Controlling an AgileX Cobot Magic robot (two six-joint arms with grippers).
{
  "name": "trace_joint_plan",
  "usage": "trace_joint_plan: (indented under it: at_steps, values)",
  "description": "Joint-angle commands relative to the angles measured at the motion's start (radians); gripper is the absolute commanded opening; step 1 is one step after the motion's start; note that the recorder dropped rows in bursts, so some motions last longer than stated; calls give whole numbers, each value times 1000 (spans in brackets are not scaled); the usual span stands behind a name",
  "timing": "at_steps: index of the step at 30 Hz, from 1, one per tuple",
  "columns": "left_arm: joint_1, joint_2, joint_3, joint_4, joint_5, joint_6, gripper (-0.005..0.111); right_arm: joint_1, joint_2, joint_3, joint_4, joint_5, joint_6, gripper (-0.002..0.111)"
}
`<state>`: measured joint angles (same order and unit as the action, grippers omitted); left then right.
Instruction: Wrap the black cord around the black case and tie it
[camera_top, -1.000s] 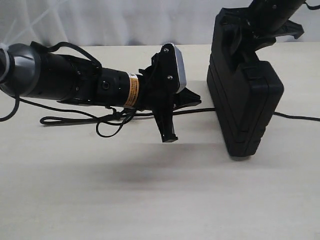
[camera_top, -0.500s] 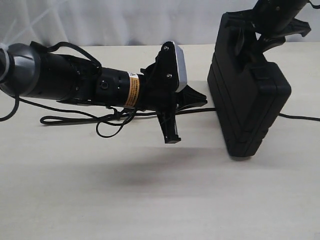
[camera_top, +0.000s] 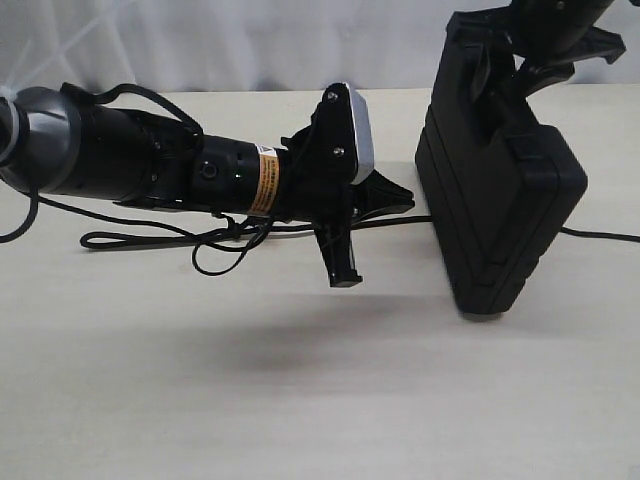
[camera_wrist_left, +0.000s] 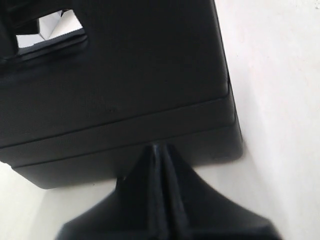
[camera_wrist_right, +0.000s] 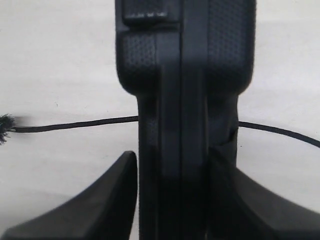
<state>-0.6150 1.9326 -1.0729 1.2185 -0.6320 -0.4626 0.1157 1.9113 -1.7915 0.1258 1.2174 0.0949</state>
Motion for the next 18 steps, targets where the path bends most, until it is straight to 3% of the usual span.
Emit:
trace_joint_plan:
  at_steps: [1, 18]
  values:
    - [3, -7, 3, -1, -10, -6, 0, -2, -16, -9, 5, 4, -4, 41]
    - [3, -7, 3, -1, -10, -6, 0, -2, -34, -11, -24, 4, -4, 41]
